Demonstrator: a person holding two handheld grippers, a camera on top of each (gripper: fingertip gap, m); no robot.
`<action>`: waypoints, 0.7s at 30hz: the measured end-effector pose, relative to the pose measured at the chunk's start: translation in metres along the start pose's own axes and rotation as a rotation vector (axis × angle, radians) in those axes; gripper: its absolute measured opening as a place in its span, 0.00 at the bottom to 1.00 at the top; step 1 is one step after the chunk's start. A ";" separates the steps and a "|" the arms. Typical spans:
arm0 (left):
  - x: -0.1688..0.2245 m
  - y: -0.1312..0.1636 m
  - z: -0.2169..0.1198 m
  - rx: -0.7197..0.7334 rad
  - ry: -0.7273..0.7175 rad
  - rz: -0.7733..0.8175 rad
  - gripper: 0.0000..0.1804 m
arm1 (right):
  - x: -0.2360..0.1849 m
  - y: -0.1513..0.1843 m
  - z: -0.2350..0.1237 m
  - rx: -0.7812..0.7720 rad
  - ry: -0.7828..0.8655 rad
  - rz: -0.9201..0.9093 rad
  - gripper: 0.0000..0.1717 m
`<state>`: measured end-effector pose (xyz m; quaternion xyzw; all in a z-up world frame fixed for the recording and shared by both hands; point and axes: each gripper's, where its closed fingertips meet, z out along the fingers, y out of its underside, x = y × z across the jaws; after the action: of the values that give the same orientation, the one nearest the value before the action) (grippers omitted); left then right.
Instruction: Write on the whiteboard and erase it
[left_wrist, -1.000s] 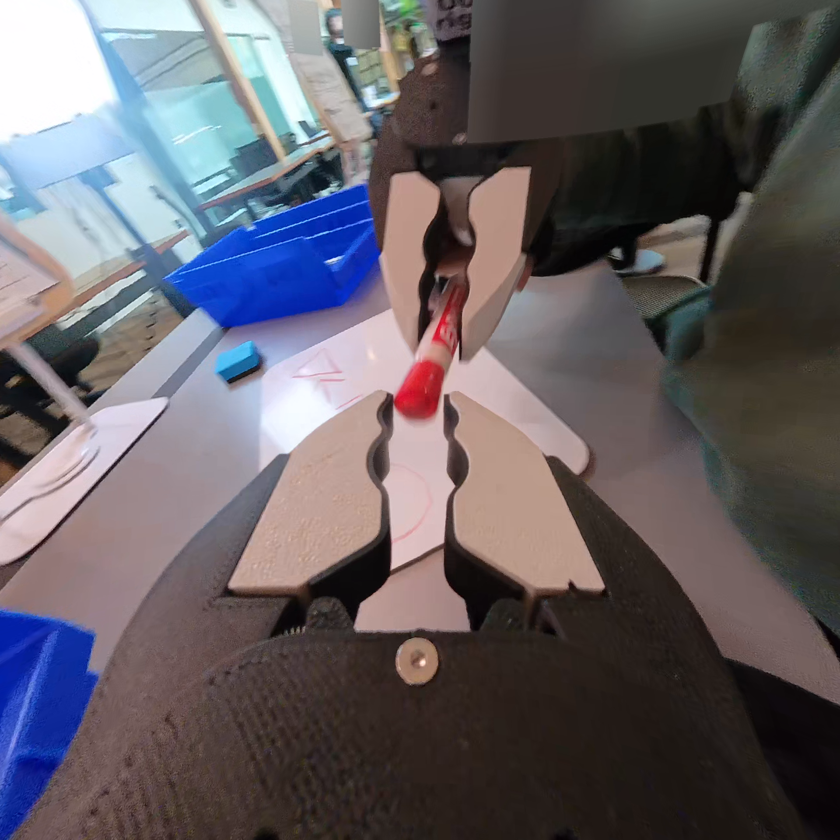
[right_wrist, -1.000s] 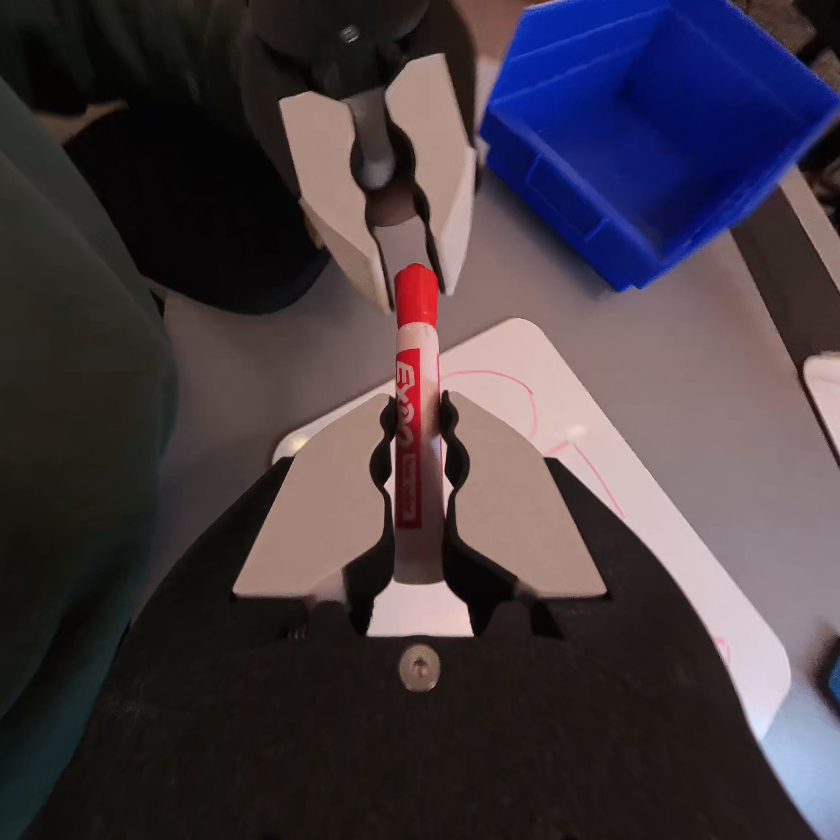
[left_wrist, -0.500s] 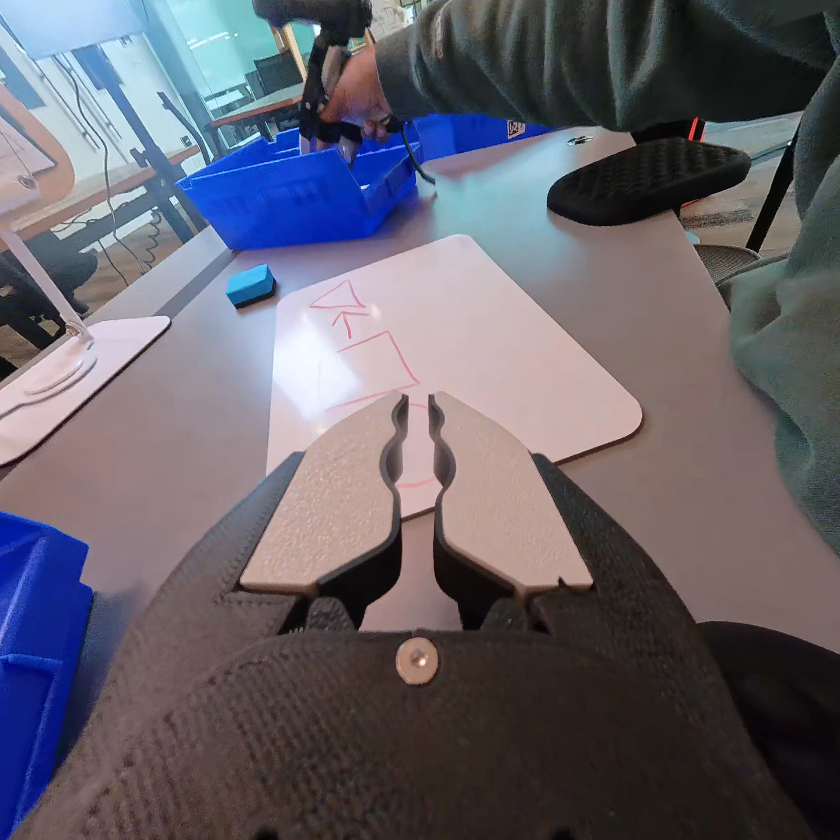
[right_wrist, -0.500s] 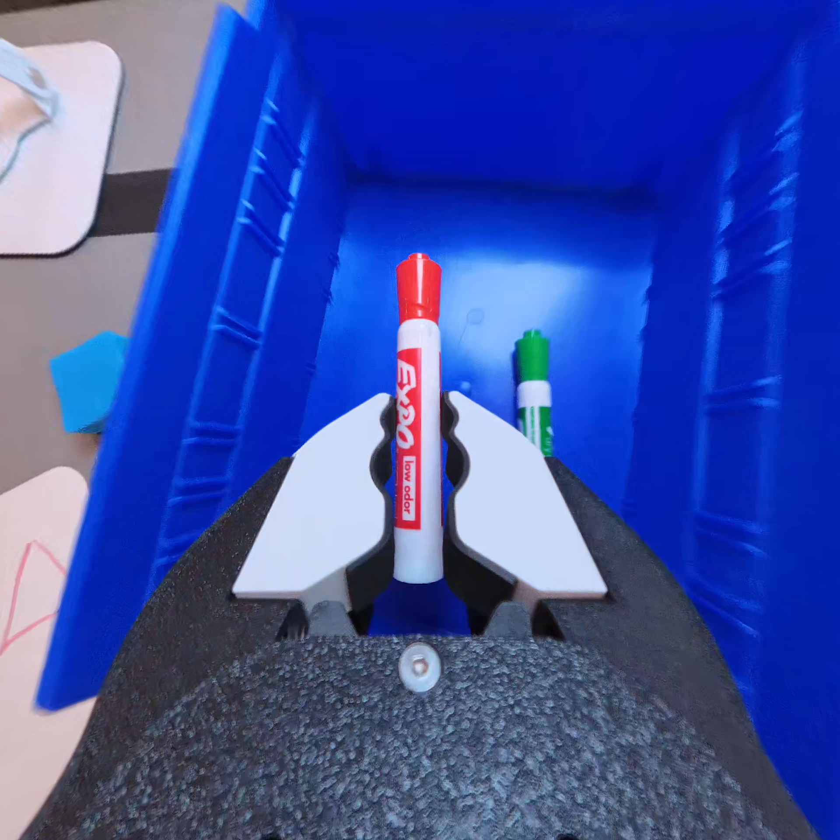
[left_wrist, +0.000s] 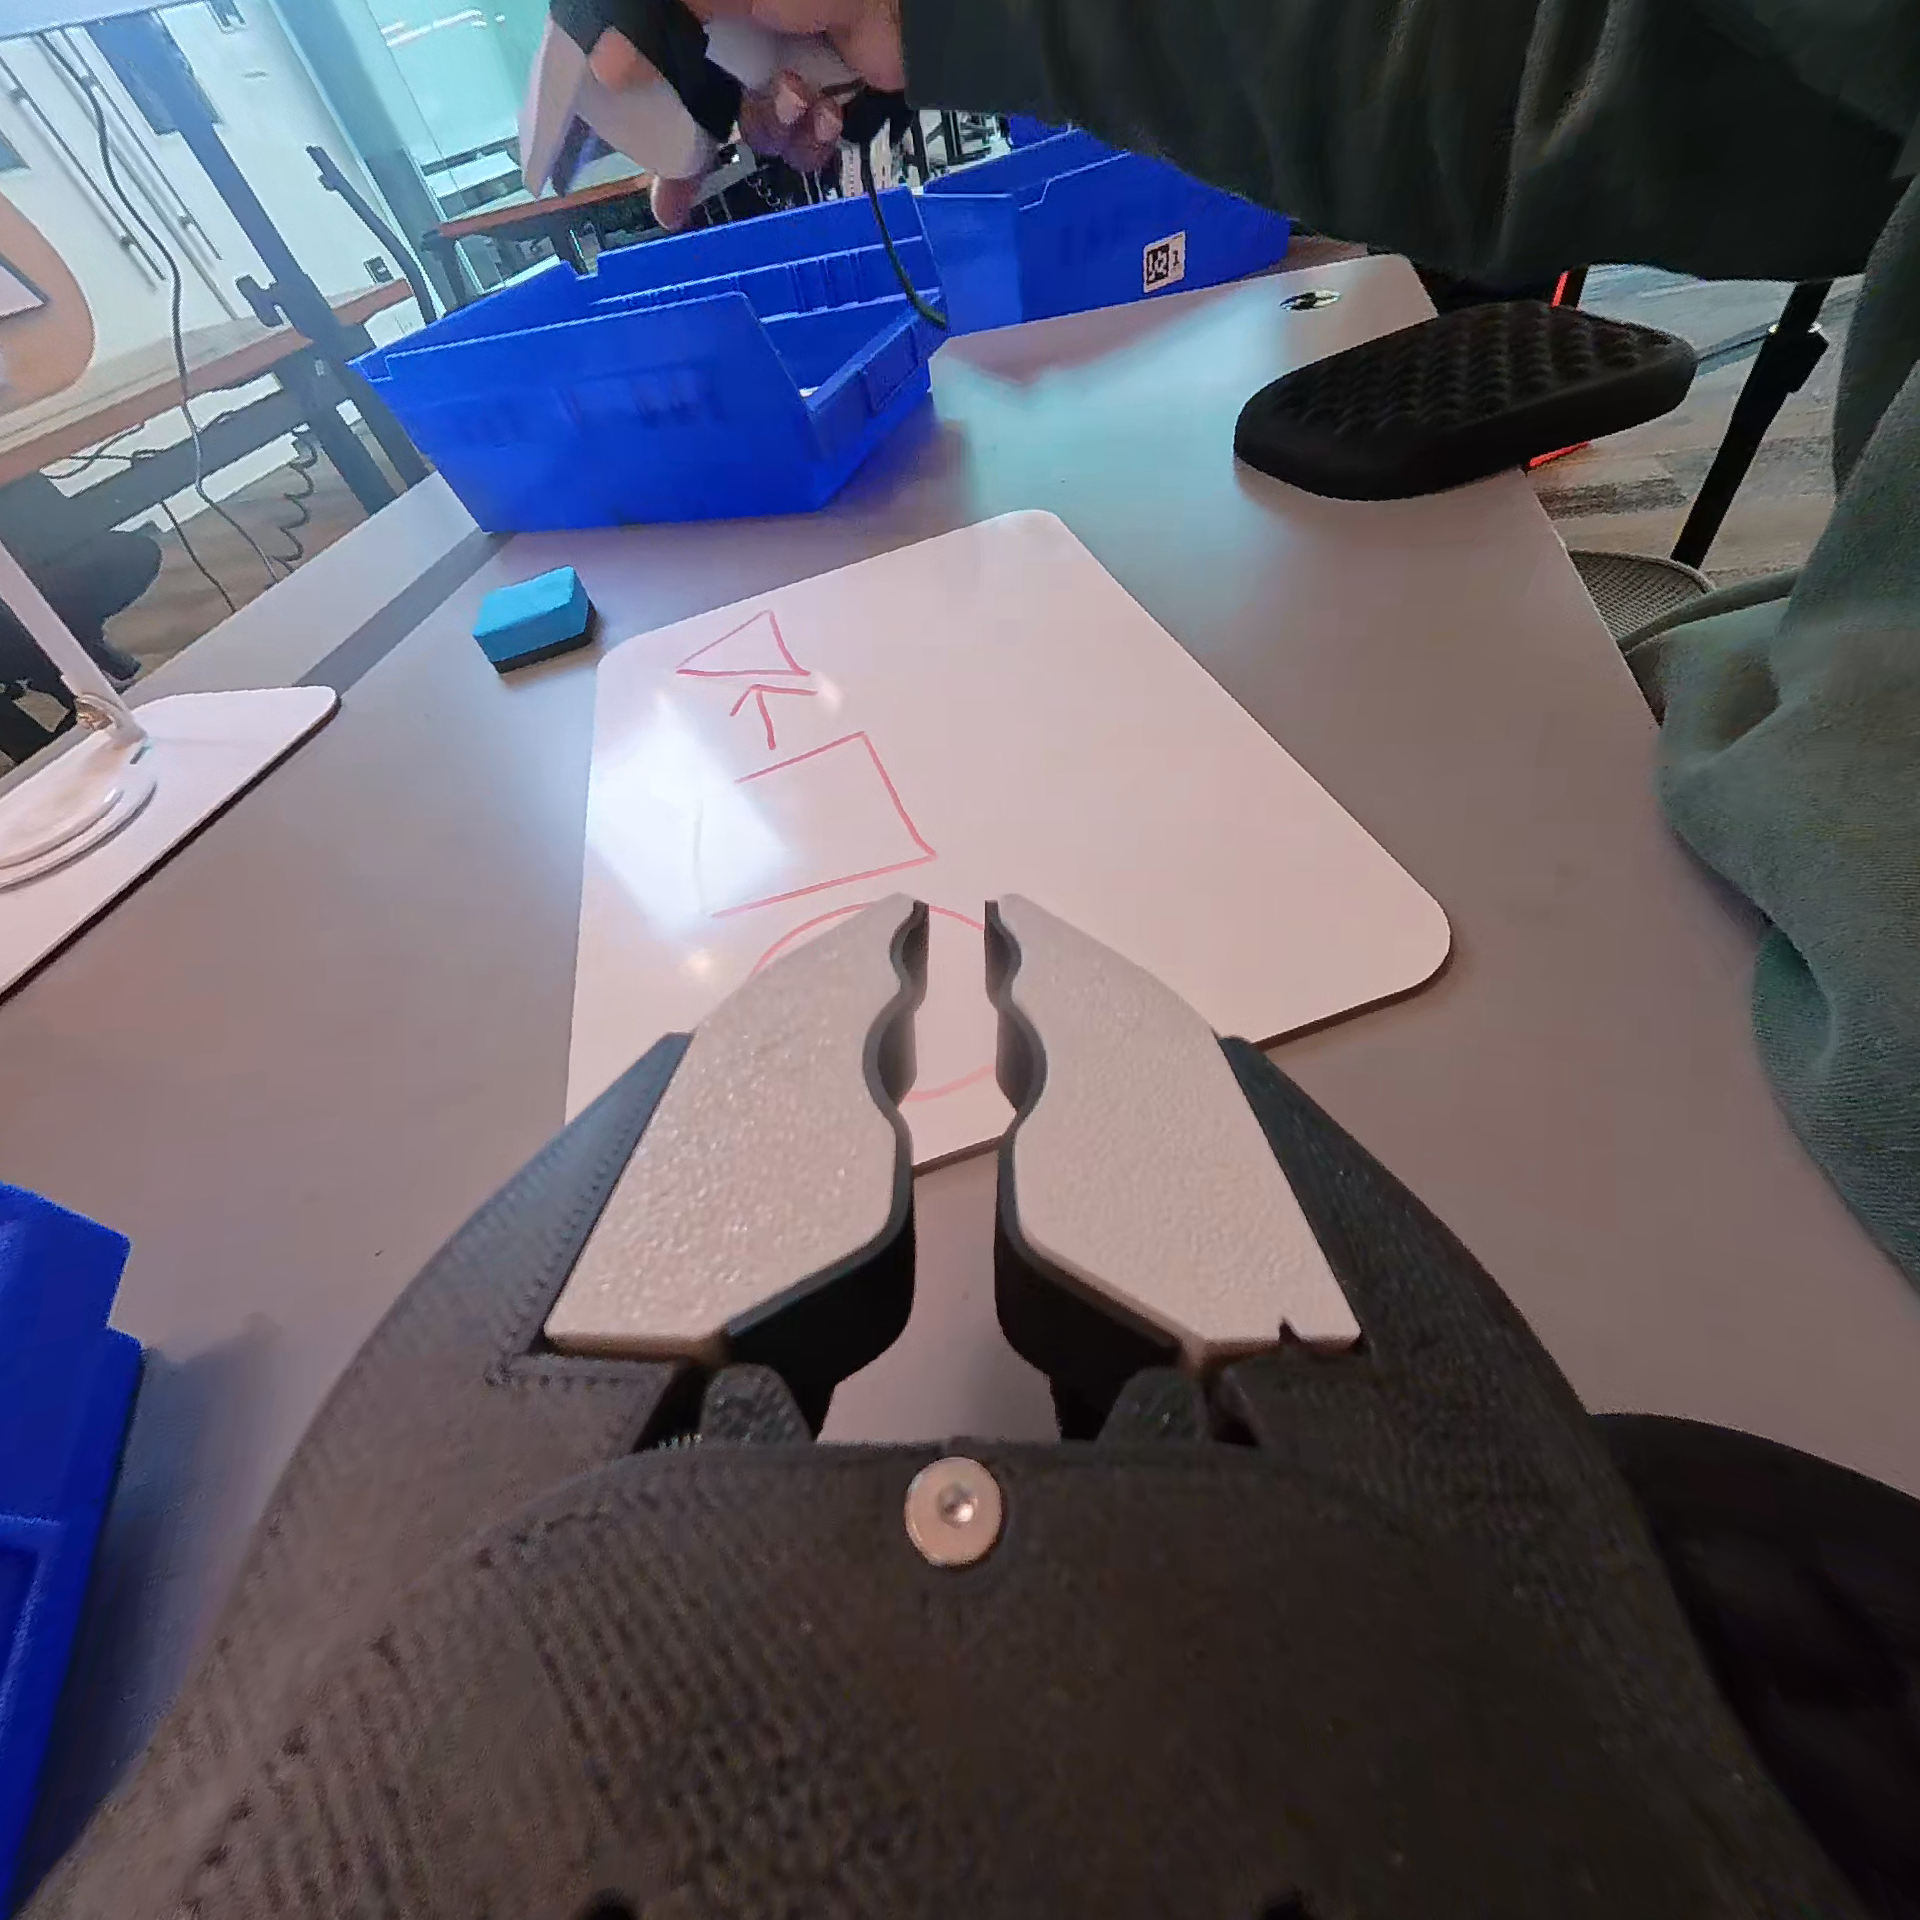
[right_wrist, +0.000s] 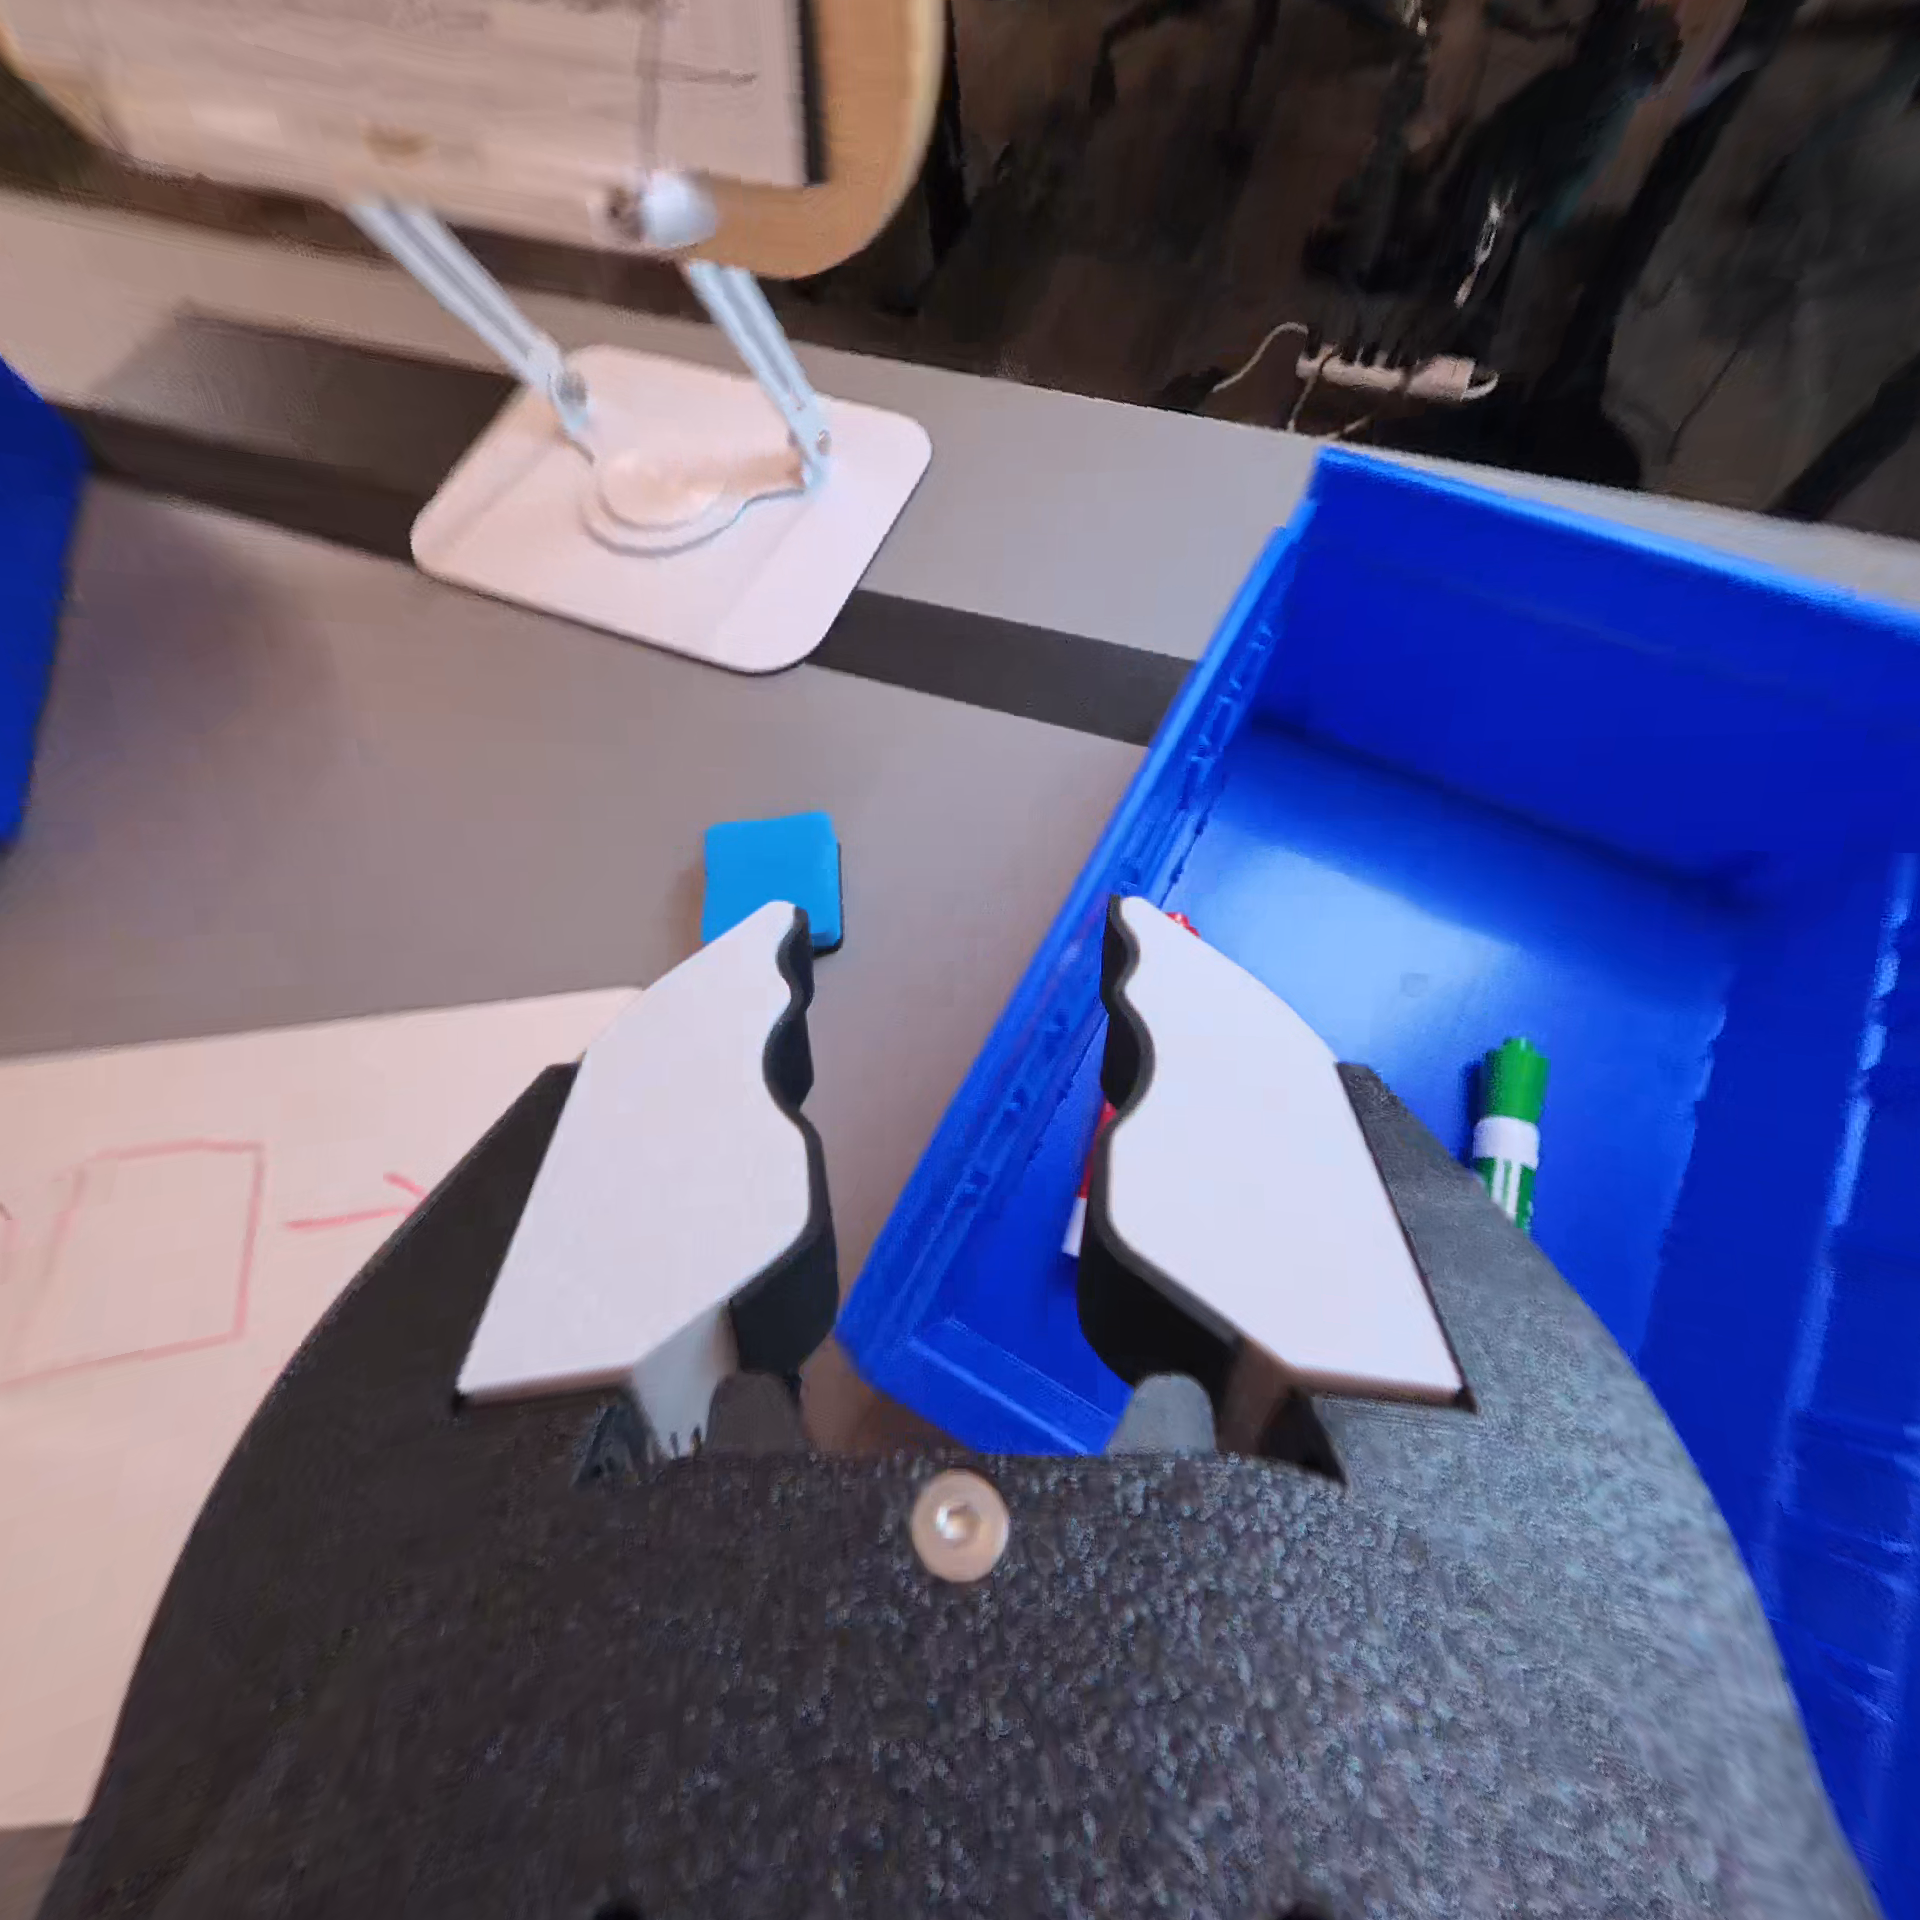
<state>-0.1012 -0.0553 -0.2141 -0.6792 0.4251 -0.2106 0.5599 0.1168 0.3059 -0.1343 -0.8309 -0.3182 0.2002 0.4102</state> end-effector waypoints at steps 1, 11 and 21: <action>0.000 0.001 0.000 -0.003 0.001 0.001 0.06 | -0.016 0.000 0.000 -0.013 0.012 -0.075 0.31; -0.001 0.002 -0.002 -0.009 -0.004 -0.001 0.06 | -0.102 0.049 0.101 -0.228 -0.079 -0.140 0.38; 0.001 0.009 -0.001 -0.047 0.017 -0.009 0.09 | -0.074 0.064 0.141 -0.323 -0.035 -0.129 0.25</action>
<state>-0.1046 -0.0565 -0.2224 -0.6922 0.4316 -0.2091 0.5393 0.0032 0.3031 -0.2631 -0.8602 -0.4060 0.1343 0.2777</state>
